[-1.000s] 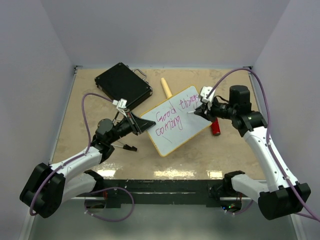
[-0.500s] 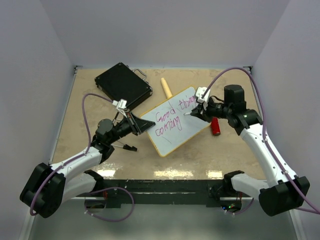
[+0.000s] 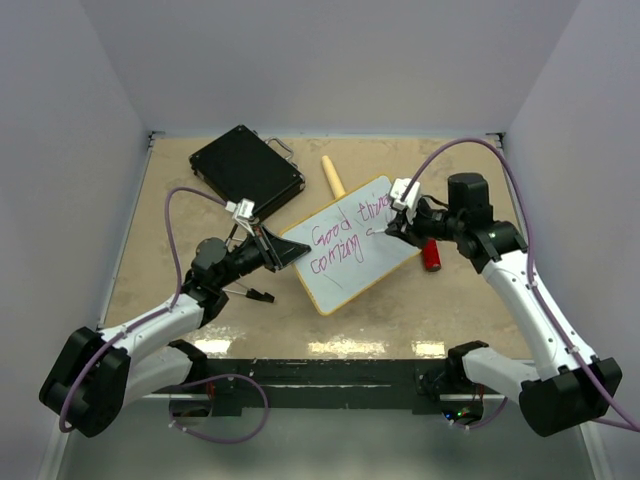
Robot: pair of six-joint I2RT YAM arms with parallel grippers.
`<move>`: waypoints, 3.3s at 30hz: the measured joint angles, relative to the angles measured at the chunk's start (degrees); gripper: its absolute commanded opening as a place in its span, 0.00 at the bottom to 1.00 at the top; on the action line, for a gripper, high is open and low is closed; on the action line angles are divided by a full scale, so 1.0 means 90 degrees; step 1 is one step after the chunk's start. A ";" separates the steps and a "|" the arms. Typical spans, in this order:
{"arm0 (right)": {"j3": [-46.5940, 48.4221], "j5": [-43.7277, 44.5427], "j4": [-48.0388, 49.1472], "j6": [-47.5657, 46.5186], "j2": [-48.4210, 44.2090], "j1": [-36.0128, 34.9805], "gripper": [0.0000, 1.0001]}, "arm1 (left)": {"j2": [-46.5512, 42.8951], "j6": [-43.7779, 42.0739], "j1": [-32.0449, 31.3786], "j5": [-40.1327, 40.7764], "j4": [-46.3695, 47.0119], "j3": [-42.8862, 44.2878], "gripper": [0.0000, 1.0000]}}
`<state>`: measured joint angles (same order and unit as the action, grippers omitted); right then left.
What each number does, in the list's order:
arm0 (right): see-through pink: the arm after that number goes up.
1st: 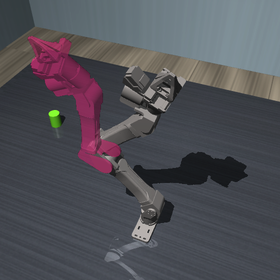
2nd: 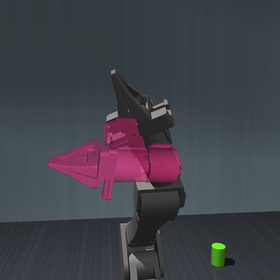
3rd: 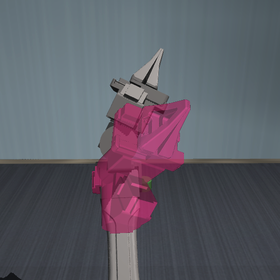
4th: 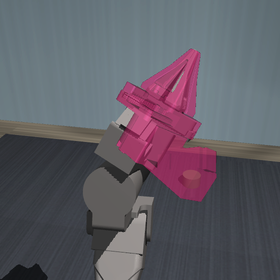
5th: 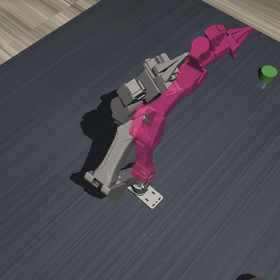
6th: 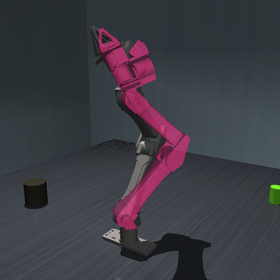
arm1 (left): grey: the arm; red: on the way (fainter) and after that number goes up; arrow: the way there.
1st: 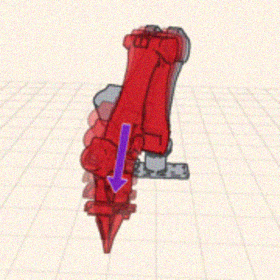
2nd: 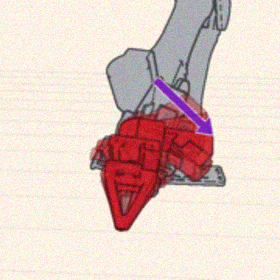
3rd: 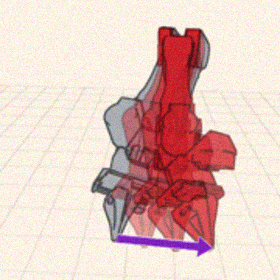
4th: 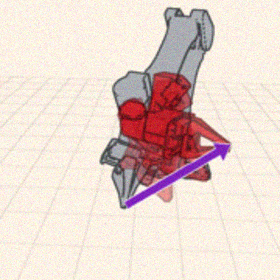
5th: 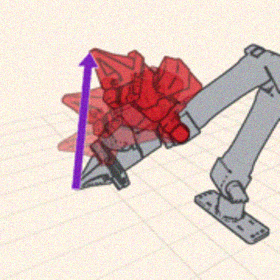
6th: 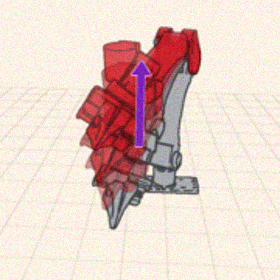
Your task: Write a sentence on the whiteboard
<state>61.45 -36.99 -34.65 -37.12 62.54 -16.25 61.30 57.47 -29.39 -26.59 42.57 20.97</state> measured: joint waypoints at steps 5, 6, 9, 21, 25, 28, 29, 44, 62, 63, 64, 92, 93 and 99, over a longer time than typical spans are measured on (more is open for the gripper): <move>-0.0010 0.0160 -0.0080 -0.0017 -0.0090 0.0000 0.00 | -0.0056 -0.0002 0.0005 -0.0005 -0.0024 0.0000 0.00; -0.0010 0.0163 -0.0121 -0.0041 -0.0090 0.0000 0.00 | -0.0058 -0.0002 0.0007 -0.0005 -0.0029 0.0000 0.00; -0.0012 0.0141 -0.0296 -0.0170 -0.0090 0.0000 0.00 | -0.0058 -0.0007 0.0007 -0.0005 -0.0036 0.0000 0.00; 0.0182 -0.0532 -0.0709 -0.0389 0.0321 -0.0058 0.00 | -0.0056 -0.0073 0.0019 0.0019 -0.0124 0.0000 0.00; 0.0325 -0.0673 -0.0619 -0.0287 0.0189 0.0153 0.00 | -0.0056 -0.0073 0.0027 -0.0027 -0.0078 0.0000 0.00; 0.0323 -0.0680 -0.0498 -0.0202 -0.0012 0.0406 0.00 | -0.0056 -0.0073 0.0053 -0.0041 -0.0068 0.0000 0.00; 0.0311 -0.0675 -0.0447 -0.0163 -0.0061 0.0452 0.00 | -0.0056 -0.0075 0.0056 -0.0039 -0.0068 0.0000 0.00; 0.0204 -0.0491 -0.0330 -0.0070 0.0160 0.0486 0.00 | -0.0056 -0.0075 0.0097 -0.0189 -0.0007 0.0000 0.00; 0.0202 -0.0478 -0.0925 -0.0561 0.0238 0.0481 0.00 | -0.0036 -0.0109 0.0155 -0.0199 0.0024 0.0000 0.00; 0.0204 -0.0478 -0.0908 -0.0542 0.0245 0.0481 0.00 | -0.0036 -0.0112 0.0155 -0.0199 0.0027 0.0000 0.00; 0.0206 -0.0476 -0.0869 -0.0512 0.0260 0.0481 0.00 | -0.0036 -0.0114 0.0158 -0.0194 0.0027 0.0000 0.00; 0.0423 -0.0282 -0.0962 -0.0510 0.0459 0.0481 0.00 | -0.0036 -0.0121 0.0216 -0.0248 0.0012 0.0000 0.00; 0.0423 -0.0284 -0.0962 -0.0517 0.0461 0.0481 0.00 | -0.0036 -0.0121 0.0216 -0.0248 0.0010 0.0000 0.00; 0.0464 -0.0284 -0.0821 -0.0367 0.0510 0.0481 0.00 | -0.0036 -0.0121 0.0223 -0.0240 0.0022 0.0000 0.00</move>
<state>65.63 -39.55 -42.04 -40.42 67.13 -11.92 60.97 56.38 -27.38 -28.75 42.76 20.97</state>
